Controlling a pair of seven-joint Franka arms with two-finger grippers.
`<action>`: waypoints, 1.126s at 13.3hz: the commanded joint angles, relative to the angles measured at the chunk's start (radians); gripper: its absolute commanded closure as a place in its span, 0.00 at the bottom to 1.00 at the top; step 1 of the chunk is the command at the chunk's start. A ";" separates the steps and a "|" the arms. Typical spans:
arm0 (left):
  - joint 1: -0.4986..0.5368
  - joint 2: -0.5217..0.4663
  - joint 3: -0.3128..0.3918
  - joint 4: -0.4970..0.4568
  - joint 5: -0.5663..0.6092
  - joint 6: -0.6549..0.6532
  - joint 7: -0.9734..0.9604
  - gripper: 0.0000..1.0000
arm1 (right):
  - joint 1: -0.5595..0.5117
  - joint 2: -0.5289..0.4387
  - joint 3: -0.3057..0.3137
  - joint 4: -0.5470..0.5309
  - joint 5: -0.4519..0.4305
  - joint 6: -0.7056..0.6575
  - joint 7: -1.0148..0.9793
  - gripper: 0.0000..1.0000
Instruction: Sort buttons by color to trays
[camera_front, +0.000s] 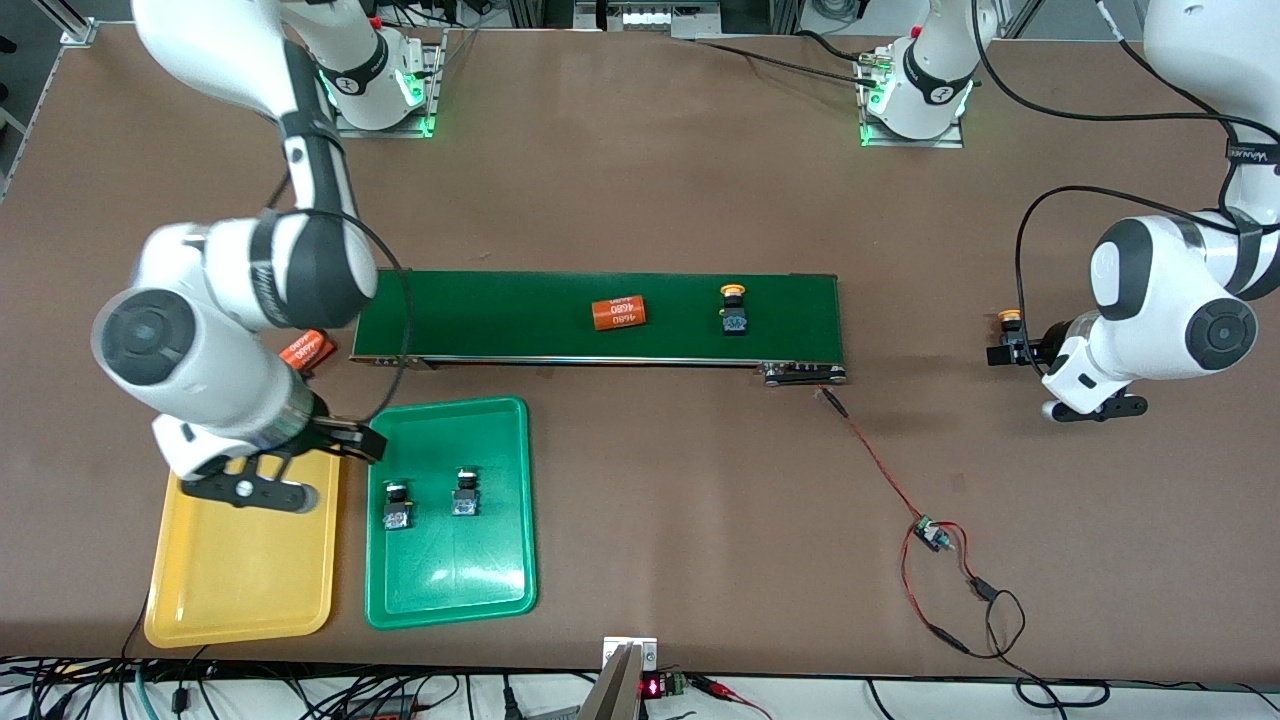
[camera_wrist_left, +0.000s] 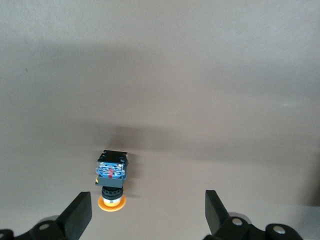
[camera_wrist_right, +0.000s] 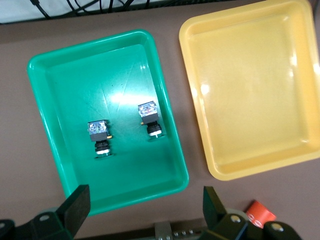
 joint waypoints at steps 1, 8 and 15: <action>0.003 0.021 0.006 -0.024 0.031 0.024 0.026 0.00 | -0.009 -0.058 -0.024 -0.017 -0.017 -0.046 -0.016 0.00; 0.003 0.045 0.039 -0.165 0.077 0.183 0.028 0.00 | -0.020 -0.096 -0.055 -0.018 -0.014 -0.140 -0.083 0.00; 0.003 0.084 0.058 -0.196 0.117 0.233 0.032 0.49 | 0.066 -0.085 -0.046 -0.038 -0.008 -0.184 -0.077 0.00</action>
